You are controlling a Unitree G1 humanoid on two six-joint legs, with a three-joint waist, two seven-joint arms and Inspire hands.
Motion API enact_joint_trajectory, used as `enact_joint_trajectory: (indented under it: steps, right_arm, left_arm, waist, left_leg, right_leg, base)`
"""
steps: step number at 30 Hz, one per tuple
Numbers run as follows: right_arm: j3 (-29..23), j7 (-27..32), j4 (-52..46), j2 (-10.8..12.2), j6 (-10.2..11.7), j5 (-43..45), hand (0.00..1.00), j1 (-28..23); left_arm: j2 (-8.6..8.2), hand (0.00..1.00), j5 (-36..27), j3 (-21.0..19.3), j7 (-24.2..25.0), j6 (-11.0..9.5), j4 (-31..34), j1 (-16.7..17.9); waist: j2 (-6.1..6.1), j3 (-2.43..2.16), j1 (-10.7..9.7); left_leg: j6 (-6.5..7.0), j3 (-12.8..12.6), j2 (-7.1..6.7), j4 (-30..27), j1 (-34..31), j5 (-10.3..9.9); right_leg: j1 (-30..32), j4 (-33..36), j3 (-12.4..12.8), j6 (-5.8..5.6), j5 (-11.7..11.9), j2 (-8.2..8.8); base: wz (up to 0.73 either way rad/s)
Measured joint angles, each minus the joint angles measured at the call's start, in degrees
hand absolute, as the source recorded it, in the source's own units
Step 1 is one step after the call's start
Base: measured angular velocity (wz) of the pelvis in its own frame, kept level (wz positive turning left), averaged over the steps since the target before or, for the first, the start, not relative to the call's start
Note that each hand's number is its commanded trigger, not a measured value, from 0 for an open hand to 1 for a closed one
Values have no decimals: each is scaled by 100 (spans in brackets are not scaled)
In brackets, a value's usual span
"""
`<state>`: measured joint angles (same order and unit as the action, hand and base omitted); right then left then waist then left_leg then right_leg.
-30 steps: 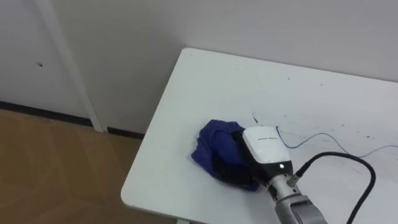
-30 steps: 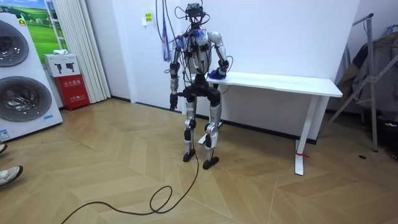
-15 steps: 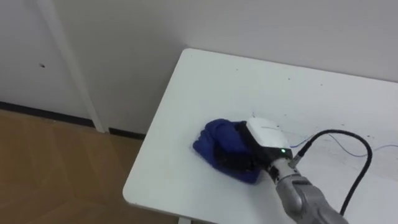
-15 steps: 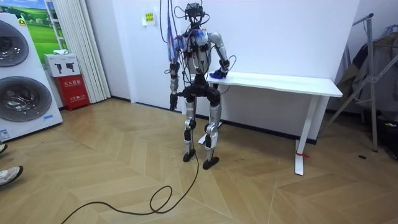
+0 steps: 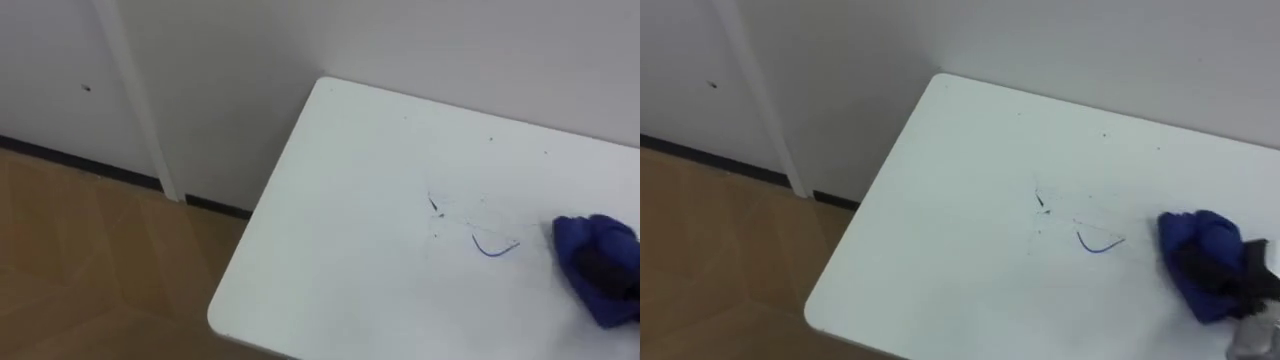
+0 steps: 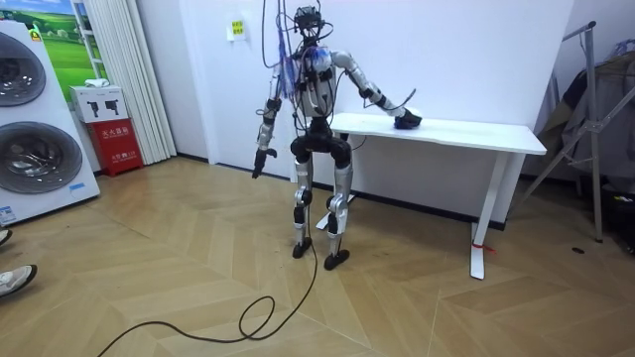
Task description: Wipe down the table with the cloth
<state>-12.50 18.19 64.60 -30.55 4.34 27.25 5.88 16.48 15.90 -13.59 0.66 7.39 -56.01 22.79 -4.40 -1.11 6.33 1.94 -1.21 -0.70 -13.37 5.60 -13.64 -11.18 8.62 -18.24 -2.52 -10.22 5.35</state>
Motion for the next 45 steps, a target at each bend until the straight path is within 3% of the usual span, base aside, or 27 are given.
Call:
enact_joint_trajectory:
  steps: [2, 9, 12, 14, 15, 16, 17, 18, 20, 21, 23, 27, 29, 30, 32, 35, 38, 41, 45]
  right_arm:
    - [-216, 79, 60, -48, 0, -14, 100, -302]
    - [-493, 229, 40, -47, -74, -73, 100, -738]
    - [-219, 172, -372, 3, -444, 26, 100, -603]
    - [326, 126, -894, 60, -998, 200, 100, -429]
    - [537, 63, -1080, 88, -1152, 325, 100, -332]
    - [1109, -151, -1524, 147, -1401, 580, 100, -83]
    - [1655, -355, -1903, 332, -1475, 959, 100, 290]
    - [1908, -452, -2071, 433, -1476, 1149, 100, 502]
    - [2811, -792, -2439, 759, -1272, 1642, 100, 1357]
    - [2923, -828, -2492, 821, -1231, 1655, 100, 1525]
    - [3140, -863, -2489, 1003, -1127, 1660, 100, 1856]
    - [3148, -864, -2491, 1046, -1067, 1898, 100, 1448]
    - [2835, -300, -2551, 1103, -823, 1771, 100, 713]
    - [2769, -159, -2546, 1119, -743, 1731, 100, 583]
    - [2539, 474, -2519, 1131, -461, 1671, 100, 121]
    - [2229, 1233, -2422, 1137, -207, 1473, 100, -421]
    - [1743, 1730, -2415, 1223, -72, 1277, 100, -928]
    - [1284, 2047, -2242, 1231, 61, 845, 100, -1261]
    - [661, 2020, -2030, 1179, 69, 559, 100, -1397]
  left_arm:
    - [5, 0, -8, -10, 5, -43, -3, 16]
    - [-53, 0, -25, -9, 8, -61, 113, -4]
    - [-122, 0, -35, 34, 7, -71, 123, -151]
    - [-208, 0, -56, 152, 6, -65, 132, -253]
    - [-217, 0, -55, 217, 8, -61, 139, -262]
    - [-229, 0, -54, 342, 9, -40, 139, -298]
    - [-237, 0, -55, 383, 23, -30, 122, -305]
    - [-238, 0, -54, 390, 34, -22, 121, -352]
    - [-236, 0, -62, 587, 100, -21, 167, -536]
    - [-236, 0, -68, 671, 110, -21, 211, -567]
    - [-240, 0, -65, 903, 118, -5, 257, -544]
    - [-282, 0, -64, 928, 112, 156, 266, -206]
    - [-341, 0, -61, 919, 110, 251, 270, 74]
    - [-368, 0, -67, 917, 108, 254, 270, 101]
    - [-459, 0, -28, 923, 99, 241, 281, 12]
    - [-473, 0, 11, 921, 2, 165, 303, -201]
    - [-527, 0, 359, 735, -54, 176, 390, -209]
    - [-560, 0, 501, 398, -112, 251, 465, -163]
    - [-557, 0, 514, 47, -173, 258, 538, -129]
  waist:
    - [-29, -6, -161]
    - [-57, -2, -281]
    - [-21, 5, -195]
    - [10, 32, 51]
    - [7, 43, 101]
    - [34, 49, 227]
    - [60, 64, 316]
    - [71, 80, 358]
    - [51, 155, 510]
    - [32, 182, 533]
    - [26, 183, 945]
    - [32, 181, 1139]
    - [150, 146, 1019]
    - [191, 147, 979]
    - [297, 106, 735]
    - [323, 79, 628]
    - [387, -7, 419]
    - [364, -26, 194]
    - [325, -33, 8]
  left_leg:
    - [0, -32, -1, -3, 37, 0]
    - [41, -8, 8, -21, 70, -37]
    - [23, -85, 3, -38, 80, -22]
    - [-13, -338, 76, -22, 91, 1]
    - [-33, -396, 105, -19, 89, 15]
    - [-64, -469, 160, 10, 84, 43]
    - [-83, -470, 197, 16, 59, 57]
    - [-96, -459, 210, 14, 48, 65]
    - [-130, -256, 208, 4, -110, 148]
    - [-135, -203, 200, 10, -128, 174]
    - [-146, -74, 173, 46, -157, 205]
    - [-114, 219, 81, 65, -205, 250]
    - [-112, 294, 12, 70, -106, 250]
    - [-112, 294, -3, 71, -48, 250]
    - [-110, 187, -64, 123, 57, 250]
    - [-28, 104, -131, 275, 190, 290]
    - [60, -1, -136, 274, 208, 237]
    - [92, 36, -179, 259, 197, 224]
    - [130, 128, -221, 140, 142, 199]
  right_leg:
    - [-92, 9, -75, -13, -5, 12]
    - [-193, 21, -184, -63, -35, 7]
    - [-176, 25, -126, -67, -37, -3]
    - [-57, 112, 89, -49, -26, -50]
    - [3, 154, 120, -30, -14, -65]
    - [141, 239, 119, 22, 16, -91]
    - [231, 238, 114, 113, 72, -144]
    - [256, 229, 111, 135, 86, -167]
    - [367, 195, 50, 199, 116, -221]
    - [411, 177, 42, 205, 112, -226]
    - [383, 82, -58, 218, 85, -226]
    - [246, 6, -298, 155, 46, -151]
    - [82, 4, -297, 147, 48, -121]
    - [8, -2, -294, 135, 40, -102]
    - [-167, 1, -232, 10, -36, -15]
    - [-261, -2, -196, -113, -113, 67]
    - [-287, 4, -199, -117, -115, 90]
    - [-341, 1, -229, -121, -116, 117]
    - [-364, 7, -273, -158, -123, 157]
  base:
    - [19]
    - [0]
    - [-23]
    - [-56]
    - [-71]
    - [-76]
    - [-70]
    - [-41]
    - [15]
    - [44]
    - [41]
    - [56]
    - [43]
    - [33]
    - [41]
    - [14]
    - [-1]
    - [-1]
    - [7]
